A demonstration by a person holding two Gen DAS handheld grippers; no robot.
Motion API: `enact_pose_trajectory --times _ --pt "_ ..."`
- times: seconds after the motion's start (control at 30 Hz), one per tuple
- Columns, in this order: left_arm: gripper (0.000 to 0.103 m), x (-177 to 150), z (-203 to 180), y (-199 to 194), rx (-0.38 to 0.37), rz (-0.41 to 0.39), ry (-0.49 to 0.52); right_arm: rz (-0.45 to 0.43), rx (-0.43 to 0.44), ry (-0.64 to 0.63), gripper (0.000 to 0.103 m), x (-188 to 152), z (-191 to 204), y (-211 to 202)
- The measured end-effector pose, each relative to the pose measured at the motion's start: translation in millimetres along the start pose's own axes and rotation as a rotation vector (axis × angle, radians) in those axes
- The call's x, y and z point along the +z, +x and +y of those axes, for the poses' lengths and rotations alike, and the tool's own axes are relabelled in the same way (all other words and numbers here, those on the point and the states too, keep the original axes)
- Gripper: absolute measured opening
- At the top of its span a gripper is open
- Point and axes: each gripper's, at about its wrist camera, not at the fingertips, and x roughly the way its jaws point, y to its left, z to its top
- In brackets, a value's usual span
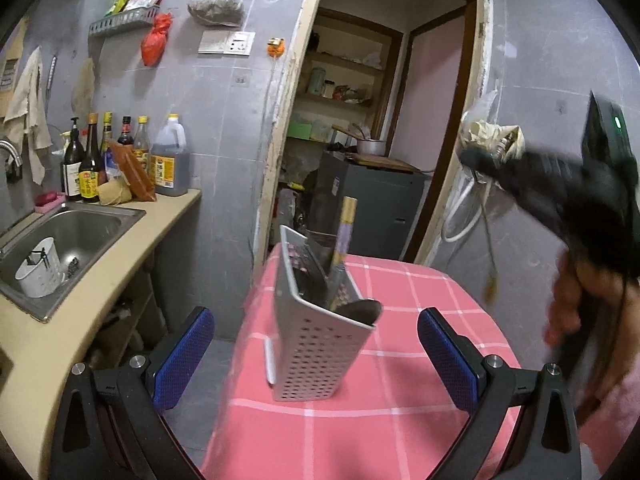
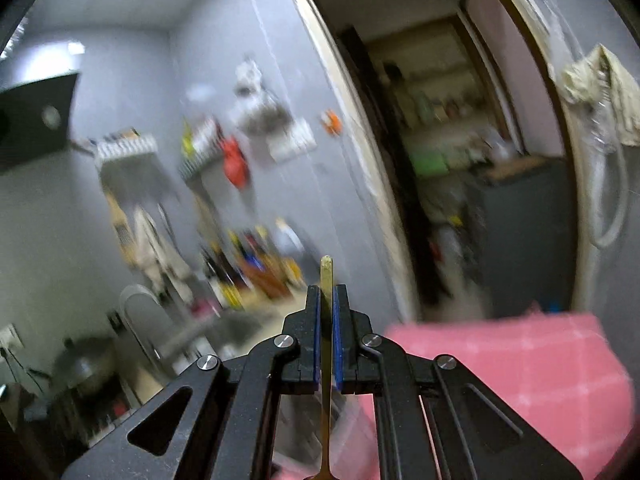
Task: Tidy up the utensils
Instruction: 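Carry the gold spoon to the holder and drop it in with the right tool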
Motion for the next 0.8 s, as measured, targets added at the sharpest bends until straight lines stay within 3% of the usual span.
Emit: enact_pose_trajectory --times 0.13,0.27,0.37,0.6,0.7,0.8 --pt "0.102 3 19 -4 0.019 0.008 -0.017 -0.019 0.002 -0.001 0.005 -17 14 37" --pt "0.102 1 40 -7 0.043 0.015 -0.038 0.06 -0.006 -0.016 0.005 -53 19 62" --pt "0.102 0 52 -8 0.054 0.02 -0.063 0.121 -0.011 -0.001 0.005 -71 12 59" --pt "0.102 -6 57 -2 0.033 0.024 -0.052 0.139 -0.055 0.04 0.008 -74 0 14" --pt "0.102 -4 51 -6 0.012 0.018 -0.054 0.123 -0.118 0.039 0.037 -72 2 -32" --pt "0.102 -2 36 -12 -0.022 -0.003 -0.025 0.123 -0.194 0.018 0.039 -73 1 -80"
